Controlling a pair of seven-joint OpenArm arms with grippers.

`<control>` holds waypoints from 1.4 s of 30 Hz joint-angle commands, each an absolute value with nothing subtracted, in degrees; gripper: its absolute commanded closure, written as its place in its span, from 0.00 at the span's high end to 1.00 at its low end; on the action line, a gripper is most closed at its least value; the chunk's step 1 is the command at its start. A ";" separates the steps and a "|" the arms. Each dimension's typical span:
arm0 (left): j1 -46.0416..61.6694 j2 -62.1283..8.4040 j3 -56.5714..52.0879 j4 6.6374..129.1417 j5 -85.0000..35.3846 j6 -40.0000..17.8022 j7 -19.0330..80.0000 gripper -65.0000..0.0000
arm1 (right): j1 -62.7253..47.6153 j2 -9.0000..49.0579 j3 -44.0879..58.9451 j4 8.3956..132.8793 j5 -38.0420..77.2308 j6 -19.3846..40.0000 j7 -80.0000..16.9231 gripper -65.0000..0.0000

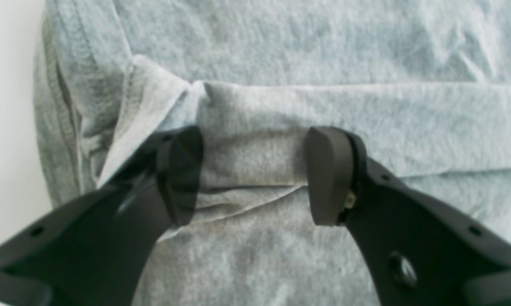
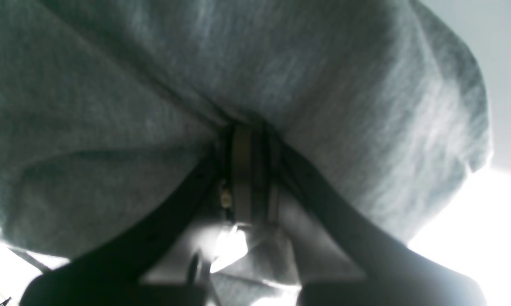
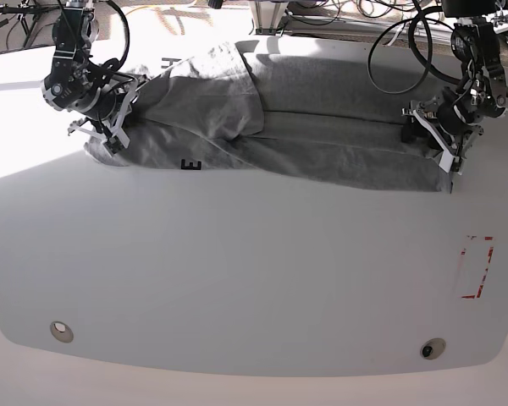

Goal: Fold the T-shirt properly

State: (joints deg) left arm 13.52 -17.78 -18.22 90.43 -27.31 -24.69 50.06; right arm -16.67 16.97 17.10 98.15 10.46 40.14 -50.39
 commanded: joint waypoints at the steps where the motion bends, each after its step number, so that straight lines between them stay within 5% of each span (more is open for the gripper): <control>1: 13.85 -17.98 -18.07 90.42 -26.07 -24.13 52.97 0.56 | -14.99 18.95 17.10 92.53 8.13 40.00 -50.77 0.07; 14: 10.42 -15.87 -17.98 91.38 -26.07 -24.13 56.84 0.56 | -7.16 24.13 17.36 81.63 7.96 40.00 -45.85 0.07; 42: 7.52 -13.14 -16.66 100.88 -26.15 -24.04 58.95 0.56 | -7.96 24.31 17.27 93.67 8.31 40.00 -48.84 0.07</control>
State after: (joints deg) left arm 8.12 -12.29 -16.34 98.48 -25.71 -24.05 60.01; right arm -8.16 24.14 17.04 89.19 8.75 40.51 -46.70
